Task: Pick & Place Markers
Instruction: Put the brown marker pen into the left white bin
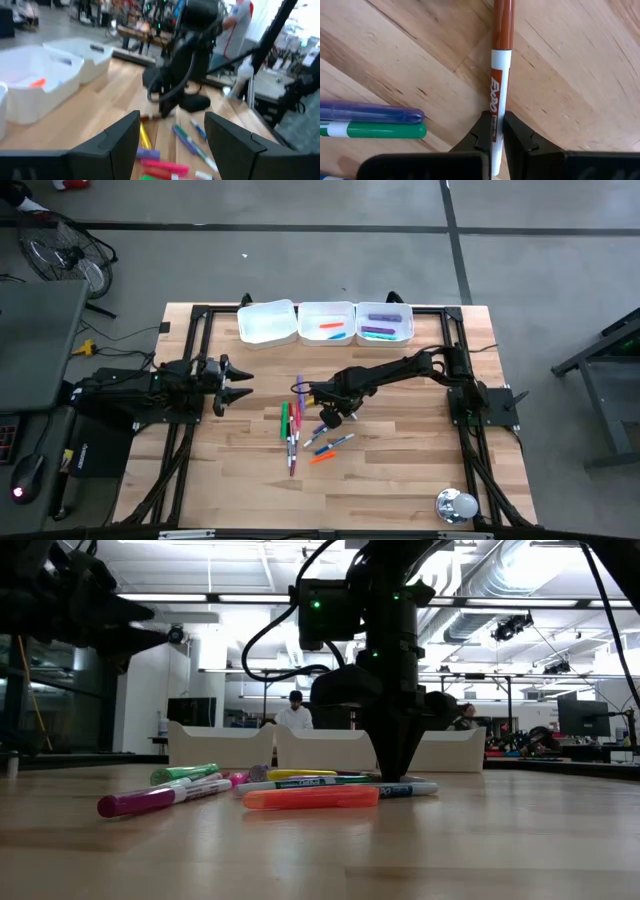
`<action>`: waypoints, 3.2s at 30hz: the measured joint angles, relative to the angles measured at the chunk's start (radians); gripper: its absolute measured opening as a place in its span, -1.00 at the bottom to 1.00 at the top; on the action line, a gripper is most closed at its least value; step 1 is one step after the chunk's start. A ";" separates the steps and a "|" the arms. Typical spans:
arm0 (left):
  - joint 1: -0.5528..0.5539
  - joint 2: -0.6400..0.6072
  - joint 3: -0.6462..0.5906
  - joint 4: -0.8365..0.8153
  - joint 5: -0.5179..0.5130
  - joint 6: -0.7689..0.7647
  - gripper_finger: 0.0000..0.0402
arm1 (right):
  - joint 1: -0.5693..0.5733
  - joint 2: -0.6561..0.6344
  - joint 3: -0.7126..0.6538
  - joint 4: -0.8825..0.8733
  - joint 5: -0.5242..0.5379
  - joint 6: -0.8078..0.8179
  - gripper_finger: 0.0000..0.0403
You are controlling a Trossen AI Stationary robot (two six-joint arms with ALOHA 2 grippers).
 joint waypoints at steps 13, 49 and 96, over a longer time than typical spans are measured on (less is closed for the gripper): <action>0.000 0.188 0.000 0.164 -0.075 -0.053 0.09 | -0.006 -0.111 -0.004 -0.012 0.049 -0.038 -0.94; 0.000 1.208 0.569 0.748 -0.114 -0.027 0.09 | -0.068 -0.486 -0.001 0.438 0.088 -0.506 -0.97; 0.000 0.986 0.623 0.178 -0.185 -0.053 0.09 | -0.205 -0.255 0.000 0.029 0.112 -0.645 -1.00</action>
